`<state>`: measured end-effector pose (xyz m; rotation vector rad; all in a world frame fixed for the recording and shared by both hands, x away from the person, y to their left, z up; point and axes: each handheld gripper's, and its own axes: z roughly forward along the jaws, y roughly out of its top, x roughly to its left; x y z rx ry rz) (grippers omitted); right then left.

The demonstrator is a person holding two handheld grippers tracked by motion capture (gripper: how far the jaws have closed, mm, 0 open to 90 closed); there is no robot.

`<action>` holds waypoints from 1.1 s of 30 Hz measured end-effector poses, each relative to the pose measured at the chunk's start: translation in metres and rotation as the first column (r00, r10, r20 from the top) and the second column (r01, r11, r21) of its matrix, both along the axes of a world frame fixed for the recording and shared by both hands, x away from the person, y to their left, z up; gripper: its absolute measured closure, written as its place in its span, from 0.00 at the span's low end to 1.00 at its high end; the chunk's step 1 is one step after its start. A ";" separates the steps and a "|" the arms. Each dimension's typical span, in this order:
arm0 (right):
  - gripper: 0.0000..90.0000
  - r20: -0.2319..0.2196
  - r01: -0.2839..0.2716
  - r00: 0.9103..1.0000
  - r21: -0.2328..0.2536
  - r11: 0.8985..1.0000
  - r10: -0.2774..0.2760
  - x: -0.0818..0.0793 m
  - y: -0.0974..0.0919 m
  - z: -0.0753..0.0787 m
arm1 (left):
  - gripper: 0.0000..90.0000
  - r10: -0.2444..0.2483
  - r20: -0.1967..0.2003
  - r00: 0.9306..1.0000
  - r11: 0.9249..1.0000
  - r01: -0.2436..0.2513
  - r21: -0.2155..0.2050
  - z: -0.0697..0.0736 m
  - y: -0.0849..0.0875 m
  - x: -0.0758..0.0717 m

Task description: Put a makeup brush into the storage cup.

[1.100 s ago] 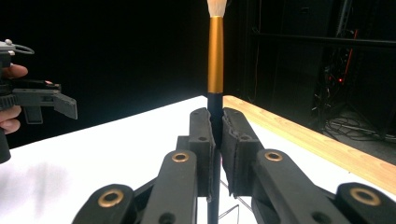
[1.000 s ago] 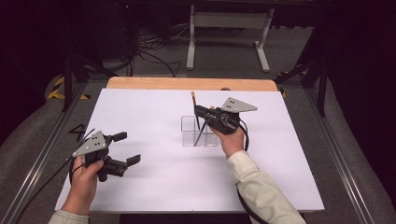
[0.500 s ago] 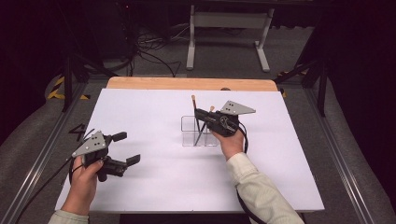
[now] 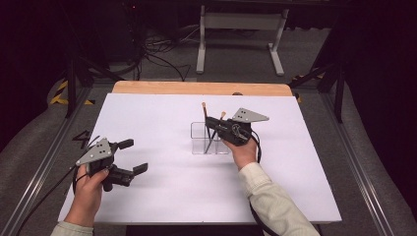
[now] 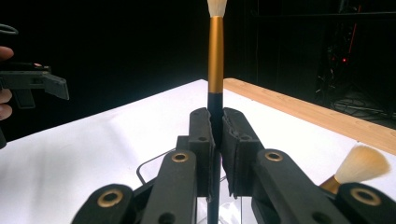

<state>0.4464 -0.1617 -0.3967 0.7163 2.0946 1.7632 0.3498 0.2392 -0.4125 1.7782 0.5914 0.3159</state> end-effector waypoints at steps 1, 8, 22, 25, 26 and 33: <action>0.92 0.001 -0.001 1.000 -0.005 1.000 0.001 0.000 0.000 0.000 | 0.01 0.001 0.001 1.000 1.000 -0.001 0.000 0.000 0.000 0.000; 0.92 -0.001 -0.001 1.000 -0.001 1.000 0.001 -0.002 -0.001 0.000 | 0.01 0.000 0.001 1.000 1.000 0.000 0.001 0.000 0.000 0.000; 0.50 -0.006 -0.065 0.998 0.121 0.990 0.067 -0.007 -0.007 0.005 | 0.01 -0.002 0.000 1.000 1.000 0.002 -0.001 0.000 -0.001 0.001; 0.37 0.013 -0.076 0.997 0.120 0.990 0.075 -0.010 -0.009 0.010 | 0.01 -0.003 0.007 1.000 1.000 0.003 0.001 0.000 -0.001 0.002; 0.31 0.020 -0.080 0.997 0.110 0.991 0.079 -0.012 -0.010 0.013 | 0.01 -0.003 0.007 1.000 1.000 0.003 0.000 0.000 -0.001 0.002; 0.07 0.050 -0.075 0.996 0.069 0.995 0.072 -0.023 -0.021 0.028 | 0.01 -0.009 0.001 1.000 1.000 0.009 0.005 0.000 -0.002 0.002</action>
